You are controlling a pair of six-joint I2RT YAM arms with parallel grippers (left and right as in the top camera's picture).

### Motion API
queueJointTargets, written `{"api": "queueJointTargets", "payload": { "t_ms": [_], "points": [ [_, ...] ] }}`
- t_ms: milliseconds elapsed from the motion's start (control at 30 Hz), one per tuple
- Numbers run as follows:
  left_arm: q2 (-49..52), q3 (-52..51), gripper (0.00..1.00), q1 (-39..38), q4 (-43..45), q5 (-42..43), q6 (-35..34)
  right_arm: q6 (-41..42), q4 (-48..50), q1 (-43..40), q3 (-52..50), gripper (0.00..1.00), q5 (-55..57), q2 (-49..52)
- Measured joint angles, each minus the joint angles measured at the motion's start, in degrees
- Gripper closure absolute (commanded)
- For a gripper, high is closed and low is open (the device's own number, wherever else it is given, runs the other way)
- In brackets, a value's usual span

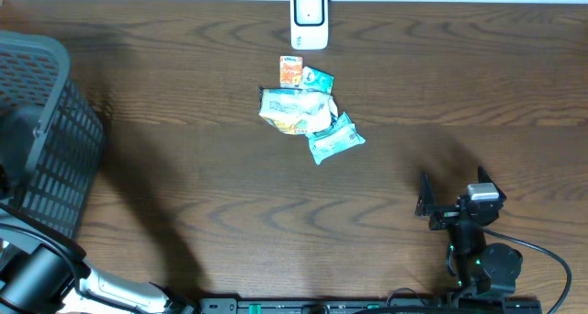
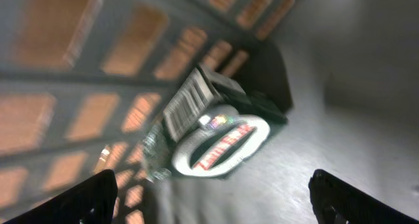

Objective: Scan the item barcode

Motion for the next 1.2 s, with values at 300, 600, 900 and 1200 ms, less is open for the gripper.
{"api": "queueJointTargets", "payload": {
  "t_ms": [300, 600, 900, 1200],
  "points": [
    [0.26, 0.0, 0.08, -0.04, 3.65, 2.86, 6.27, 0.0, 0.02, 0.0, 0.0, 0.01, 0.0, 0.0],
    [4.0, 0.0, 0.23, -0.17, 5.27, 4.17, 7.54, 0.0, 0.0, 0.0, 0.0, 0.01, 0.0, 0.0],
    [6.47, 0.0, 0.5, -0.26, 5.01, 5.33, 6.4, 0.0, 0.0, 0.0, 0.0, 0.01, 0.0, -0.02],
    [5.38, 0.0, 0.51, -0.31, 1.2, 11.74, -1.07, 0.0, 0.02, 0.0, 0.0, 0.01, 0.0, 0.0]
  ]
}}
